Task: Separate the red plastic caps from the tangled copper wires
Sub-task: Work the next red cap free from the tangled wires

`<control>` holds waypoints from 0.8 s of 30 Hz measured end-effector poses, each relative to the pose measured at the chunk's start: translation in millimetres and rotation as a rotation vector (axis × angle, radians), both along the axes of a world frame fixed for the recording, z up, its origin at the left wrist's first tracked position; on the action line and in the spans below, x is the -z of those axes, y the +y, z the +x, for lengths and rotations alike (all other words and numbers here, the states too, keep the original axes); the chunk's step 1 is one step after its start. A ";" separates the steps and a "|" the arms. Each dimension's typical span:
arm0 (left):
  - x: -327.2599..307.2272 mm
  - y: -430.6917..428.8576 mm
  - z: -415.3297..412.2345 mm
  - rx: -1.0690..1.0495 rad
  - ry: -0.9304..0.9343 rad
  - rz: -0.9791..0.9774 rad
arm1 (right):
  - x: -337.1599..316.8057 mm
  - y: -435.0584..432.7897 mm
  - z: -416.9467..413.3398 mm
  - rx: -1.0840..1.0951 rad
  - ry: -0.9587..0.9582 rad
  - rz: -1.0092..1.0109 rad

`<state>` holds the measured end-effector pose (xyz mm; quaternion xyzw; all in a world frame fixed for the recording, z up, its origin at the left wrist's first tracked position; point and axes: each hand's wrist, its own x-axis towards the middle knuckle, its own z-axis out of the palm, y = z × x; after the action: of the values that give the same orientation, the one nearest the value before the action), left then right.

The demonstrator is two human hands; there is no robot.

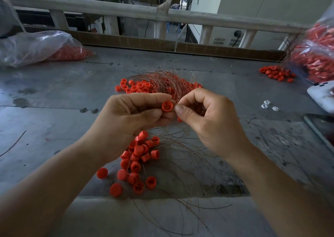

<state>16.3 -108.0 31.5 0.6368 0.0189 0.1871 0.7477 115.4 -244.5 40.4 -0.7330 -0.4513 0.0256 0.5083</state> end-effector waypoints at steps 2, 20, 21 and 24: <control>-0.6 -0.1 -0.3 0.003 -0.001 -0.008 | -0.3 0.0 0.0 -0.001 -0.003 -0.004; -0.1 1.1 -0.4 -0.012 0.009 -0.049 | -4.2 -2.9 -2.7 -0.055 0.067 0.035; -0.2 1.5 -0.3 -0.009 0.009 -0.060 | -4.6 -3.0 -2.5 -0.057 0.089 0.044; -0.6 3.0 -0.2 0.018 -0.001 -0.107 | -5.7 -3.3 0.2 -0.082 0.179 0.072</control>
<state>16.1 -105.0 32.0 0.5958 0.0228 0.1795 0.7825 115.5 -247.7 46.0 -0.6899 -0.4345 0.0956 0.5710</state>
